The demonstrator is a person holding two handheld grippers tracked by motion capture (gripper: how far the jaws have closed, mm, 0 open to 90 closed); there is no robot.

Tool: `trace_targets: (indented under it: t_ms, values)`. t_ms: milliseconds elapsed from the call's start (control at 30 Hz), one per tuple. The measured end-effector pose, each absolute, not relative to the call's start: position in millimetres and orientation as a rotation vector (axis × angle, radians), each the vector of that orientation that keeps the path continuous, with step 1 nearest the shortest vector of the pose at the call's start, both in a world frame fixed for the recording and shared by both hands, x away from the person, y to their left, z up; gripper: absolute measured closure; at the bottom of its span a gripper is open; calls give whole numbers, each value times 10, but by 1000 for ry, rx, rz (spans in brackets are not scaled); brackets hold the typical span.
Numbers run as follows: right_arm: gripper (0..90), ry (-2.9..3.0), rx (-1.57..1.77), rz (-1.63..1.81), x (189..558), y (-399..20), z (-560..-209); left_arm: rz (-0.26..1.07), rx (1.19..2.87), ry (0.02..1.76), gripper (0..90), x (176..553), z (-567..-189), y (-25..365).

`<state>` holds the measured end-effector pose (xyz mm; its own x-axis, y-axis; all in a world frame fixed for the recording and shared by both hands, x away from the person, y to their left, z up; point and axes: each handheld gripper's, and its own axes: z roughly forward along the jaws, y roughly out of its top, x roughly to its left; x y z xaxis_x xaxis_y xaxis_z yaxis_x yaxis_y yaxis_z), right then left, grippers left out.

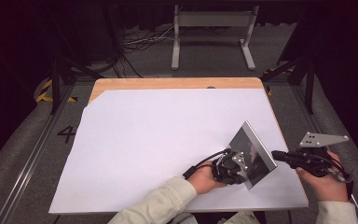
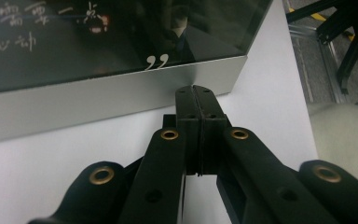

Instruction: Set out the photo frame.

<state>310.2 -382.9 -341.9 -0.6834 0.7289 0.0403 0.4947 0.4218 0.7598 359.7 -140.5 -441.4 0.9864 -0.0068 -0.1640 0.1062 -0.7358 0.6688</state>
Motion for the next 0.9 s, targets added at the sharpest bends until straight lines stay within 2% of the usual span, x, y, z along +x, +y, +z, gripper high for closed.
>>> trace_targets:
  t_ms: [333,900]
  values:
    - [896,2358,1093,1116,3107,-3865,-3414,-185,2386,81,900,3598,-4380,-1340]
    - [896,2396,1125,1137,3199,-3849,-3419,-150,2383,133,900,3662,-4314,-522]
